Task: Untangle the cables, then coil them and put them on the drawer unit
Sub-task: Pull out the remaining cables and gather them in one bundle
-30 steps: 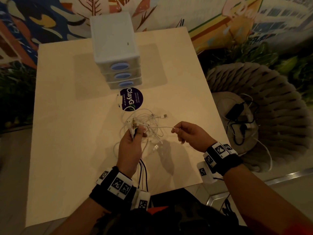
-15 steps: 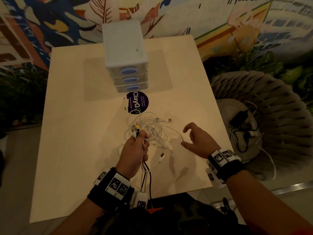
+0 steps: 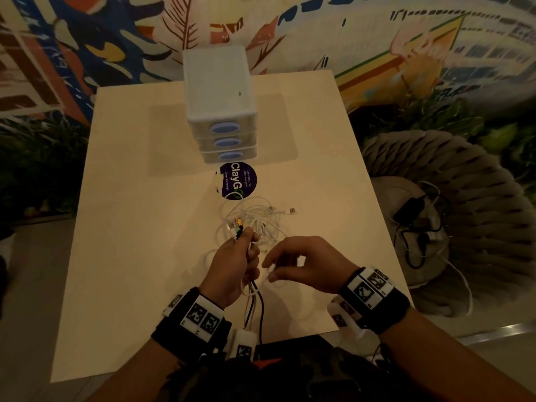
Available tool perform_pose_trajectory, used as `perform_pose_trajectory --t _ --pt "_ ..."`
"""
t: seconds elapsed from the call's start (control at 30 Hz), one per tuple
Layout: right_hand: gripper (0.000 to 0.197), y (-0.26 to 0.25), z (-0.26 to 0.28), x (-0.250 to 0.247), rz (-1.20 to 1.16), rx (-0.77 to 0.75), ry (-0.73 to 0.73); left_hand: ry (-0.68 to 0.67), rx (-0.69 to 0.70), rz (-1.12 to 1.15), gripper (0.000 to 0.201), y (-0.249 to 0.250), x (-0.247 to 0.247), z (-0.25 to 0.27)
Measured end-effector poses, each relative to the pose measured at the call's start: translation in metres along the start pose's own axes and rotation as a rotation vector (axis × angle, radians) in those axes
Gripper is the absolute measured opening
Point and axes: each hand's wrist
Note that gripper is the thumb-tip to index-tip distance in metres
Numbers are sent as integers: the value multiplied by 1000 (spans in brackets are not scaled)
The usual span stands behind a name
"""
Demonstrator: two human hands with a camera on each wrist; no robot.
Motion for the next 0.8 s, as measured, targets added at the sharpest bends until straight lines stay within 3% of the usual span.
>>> perform_pose_trajectory --t 0.17,0.27,0.4,0.53,0.67,0.73,0.8 --pt "19 -8 -4 -11 -168 -36 132 -187 33 -284 34 9 0 9" --pt "9 -16 -6 -18 -465 -97 112 -316 4 -352 36 9 1 11" --pt "11 -26 -12 -18 -746 -126 120 -371 -3 -420 34 10 3 14" --pt "10 -28 -18 -16 -878 -78 152 -354 25 -402 32 9 -1 13" --pt "32 -21 -20 -17 -923 16 129 -270 51 -339 31 7 -8 11" --pt "42 -12 -21 -19 -860 56 109 -221 71 -291 31 5 -9 10" --pt "47 -2 -23 -19 -638 93 128 -169 102 -223 31 4 -10 11"
Point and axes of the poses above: each hand's wrist, its own z-axis away from the middle knuckle, its own x-axis out of the palm, y = z × x, and after that the axes turned 14 degrees about x, right-handed
